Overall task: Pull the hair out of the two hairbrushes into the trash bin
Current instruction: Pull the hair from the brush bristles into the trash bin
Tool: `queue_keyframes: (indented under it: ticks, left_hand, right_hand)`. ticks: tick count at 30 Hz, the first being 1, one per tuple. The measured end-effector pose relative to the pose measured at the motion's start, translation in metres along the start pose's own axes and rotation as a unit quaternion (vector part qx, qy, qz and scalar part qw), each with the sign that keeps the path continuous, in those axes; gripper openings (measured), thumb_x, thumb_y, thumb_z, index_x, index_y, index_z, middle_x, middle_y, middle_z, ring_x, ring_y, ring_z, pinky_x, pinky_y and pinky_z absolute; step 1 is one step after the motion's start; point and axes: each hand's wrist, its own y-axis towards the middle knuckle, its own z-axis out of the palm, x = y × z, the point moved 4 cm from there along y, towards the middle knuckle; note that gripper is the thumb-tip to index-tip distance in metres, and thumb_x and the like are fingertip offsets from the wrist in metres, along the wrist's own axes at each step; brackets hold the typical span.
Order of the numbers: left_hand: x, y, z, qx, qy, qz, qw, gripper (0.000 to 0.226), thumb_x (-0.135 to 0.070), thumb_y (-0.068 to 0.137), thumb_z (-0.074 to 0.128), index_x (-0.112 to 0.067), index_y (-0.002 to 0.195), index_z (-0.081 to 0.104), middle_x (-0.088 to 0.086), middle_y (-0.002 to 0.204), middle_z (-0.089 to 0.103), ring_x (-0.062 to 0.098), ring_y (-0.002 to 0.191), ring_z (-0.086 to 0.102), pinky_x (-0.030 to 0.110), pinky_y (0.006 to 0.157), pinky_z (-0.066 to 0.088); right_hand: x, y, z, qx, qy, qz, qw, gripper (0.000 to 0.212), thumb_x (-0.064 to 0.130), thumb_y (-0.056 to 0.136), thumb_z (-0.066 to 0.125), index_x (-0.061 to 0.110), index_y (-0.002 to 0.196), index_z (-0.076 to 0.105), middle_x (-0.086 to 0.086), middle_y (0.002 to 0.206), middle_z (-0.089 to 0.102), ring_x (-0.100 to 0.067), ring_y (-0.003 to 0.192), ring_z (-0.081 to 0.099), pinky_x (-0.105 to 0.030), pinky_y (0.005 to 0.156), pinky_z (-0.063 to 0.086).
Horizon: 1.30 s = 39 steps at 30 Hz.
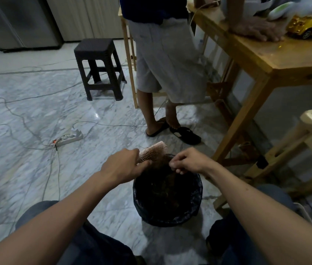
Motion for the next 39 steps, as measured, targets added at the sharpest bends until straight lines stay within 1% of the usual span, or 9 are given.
queue_keyframes:
  ticks: [3,7,12,15,22,27,30,36,39]
  left_hand:
    - [0.02,-0.001,-0.005,-0.006,0.013,-0.061,0.998,0.05,-0.065,0.091,0.049,-0.02,0.071,0.04,0.001,0.068,0.051,0.02,0.057,0.05,0.033,0.051,0.041]
    - [0.039,-0.001,-0.011,-0.033,-0.031,-0.131,0.99,0.054,-0.065,0.09,0.051,-0.016,0.069,0.044,0.005,0.069,0.055,0.023,0.059,0.054,0.031,0.049,0.035]
    - [0.023,0.0,-0.01,-0.017,-0.04,-0.102,0.994,0.054,-0.068,0.088,0.051,-0.019,0.067,0.041,0.003,0.068,0.054,0.023,0.06,0.054,0.031,0.05,0.036]
    - [0.01,-0.001,-0.004,-0.016,-0.056,-0.088,0.994,0.053,-0.067,0.088,0.051,-0.019,0.067,0.04,0.003,0.068,0.054,0.024,0.061,0.054,0.032,0.051,0.038]
    - [-0.009,-0.002,0.001,-0.015,-0.15,-0.089,0.985,0.048,-0.06,0.09,0.056,-0.022,0.066,0.039,-0.001,0.062,0.049,0.021,0.061,0.049,0.033,0.051,0.033]
    - [-0.009,-0.002,0.005,-0.009,-0.15,-0.093,0.984,0.05,-0.062,0.091,0.052,-0.021,0.066,0.041,0.0,0.064,0.054,0.019,0.061,0.052,0.032,0.052,0.033]
    - [0.008,-0.002,0.002,-0.03,-0.148,-0.137,0.979,0.05,-0.064,0.091,0.049,-0.021,0.067,0.041,0.005,0.07,0.058,0.025,0.065,0.057,0.033,0.052,0.037]
    - [0.022,-0.003,-0.006,-0.064,-0.155,-0.177,0.97,0.049,-0.064,0.092,0.047,-0.021,0.069,0.042,0.004,0.07,0.057,0.025,0.065,0.057,0.032,0.05,0.035]
    - [0.012,-0.003,-0.005,-0.067,-0.174,-0.166,0.968,0.046,-0.063,0.091,0.048,-0.023,0.07,0.044,0.003,0.071,0.058,0.026,0.067,0.058,0.033,0.053,0.038]
  right_hand:
    - [-0.015,0.002,-0.014,-0.083,-0.025,0.024,0.996,0.006,0.007,0.092,0.075,0.004,0.089,0.08,-0.011,0.079,0.076,-0.009,0.06,0.066,-0.02,0.058,0.057]
    - [-0.026,-0.006,-0.025,-0.128,0.011,0.062,0.99,0.014,0.002,0.091,0.075,-0.006,0.101,0.079,-0.016,0.082,0.077,-0.014,0.062,0.068,-0.021,0.056,0.06]
    - [-0.01,-0.011,-0.004,0.01,0.079,0.095,0.992,0.057,-0.001,0.098,0.06,0.014,0.151,0.049,-0.008,0.139,0.06,-0.029,0.095,0.077,-0.036,0.069,0.063]
    - [0.009,-0.013,0.003,0.021,0.094,0.105,0.99,0.067,0.0,0.096,0.055,0.02,0.158,0.037,-0.013,0.139,0.055,-0.034,0.097,0.078,-0.039,0.068,0.063]
    - [0.029,-0.017,0.006,0.024,0.158,0.052,0.986,0.031,0.036,0.099,0.063,0.014,0.12,0.07,-0.006,0.116,0.078,-0.014,0.071,0.071,-0.023,0.059,0.057]
    - [0.022,-0.009,0.004,-0.048,0.114,0.015,0.992,0.014,0.02,0.093,0.074,0.006,0.088,0.078,-0.003,0.074,0.072,-0.007,0.054,0.057,-0.018,0.049,0.046]
    - [0.006,-0.005,-0.012,-0.119,0.032,0.053,0.991,0.025,0.02,0.094,0.072,0.005,0.074,0.076,-0.006,0.064,0.067,-0.012,0.051,0.054,-0.025,0.051,0.044]
    - [-0.002,-0.012,-0.019,-0.172,-0.133,0.137,0.966,0.032,0.025,0.096,0.069,0.007,0.07,0.073,-0.003,0.059,0.067,-0.014,0.048,0.059,-0.026,0.047,0.046]
    - [0.004,-0.011,-0.007,-0.125,-0.154,0.153,0.968,0.02,0.018,0.097,0.064,0.001,0.094,0.075,-0.011,0.084,0.075,-0.021,0.072,0.072,-0.035,0.062,0.063]
